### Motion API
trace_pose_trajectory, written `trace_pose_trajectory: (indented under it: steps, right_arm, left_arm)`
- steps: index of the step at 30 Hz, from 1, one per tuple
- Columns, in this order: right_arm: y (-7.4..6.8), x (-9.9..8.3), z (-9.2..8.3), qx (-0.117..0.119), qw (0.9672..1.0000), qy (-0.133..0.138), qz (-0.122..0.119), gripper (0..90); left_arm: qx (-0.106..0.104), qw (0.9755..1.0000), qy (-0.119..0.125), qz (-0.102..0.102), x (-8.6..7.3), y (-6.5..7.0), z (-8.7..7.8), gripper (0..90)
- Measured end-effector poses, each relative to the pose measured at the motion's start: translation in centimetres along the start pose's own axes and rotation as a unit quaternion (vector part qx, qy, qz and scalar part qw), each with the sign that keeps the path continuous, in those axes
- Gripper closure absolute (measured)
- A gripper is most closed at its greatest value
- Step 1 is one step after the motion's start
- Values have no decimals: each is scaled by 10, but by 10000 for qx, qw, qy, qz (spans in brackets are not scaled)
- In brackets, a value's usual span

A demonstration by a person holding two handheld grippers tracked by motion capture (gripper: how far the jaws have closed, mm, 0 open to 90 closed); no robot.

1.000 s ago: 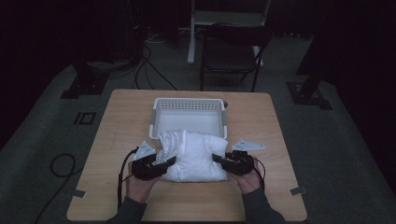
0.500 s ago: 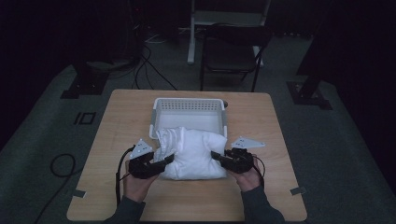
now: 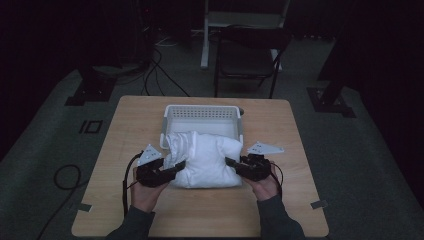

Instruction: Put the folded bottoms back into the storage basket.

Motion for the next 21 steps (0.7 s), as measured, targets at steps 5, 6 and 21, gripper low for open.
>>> trace_pose_trajectory:
  steps: [5,6,21]
  right_arm:
    - [0,5,-1,-19,10000,50,-3,712]
    - [1,6,-1,-22,10000,68,-29,712]
    - [4,21,-3,-97,9997,193,-92,712]
  left_arm:
    - [3,10000,45,42,6,0,0,558]
    - [3,10000,56,37,7,0,0,558]
    - [-43,9998,190,43,21,-2,4,558]
Point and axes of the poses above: each handheld gripper's, and its own axes: z roughly forward along the jaws, x roughly out of its top, y roughly to its right, the point moved 2 cm from there along z, roughly forward along the jaws, and after that the axes turned 10 degrees about y, right-handed, at the moved point
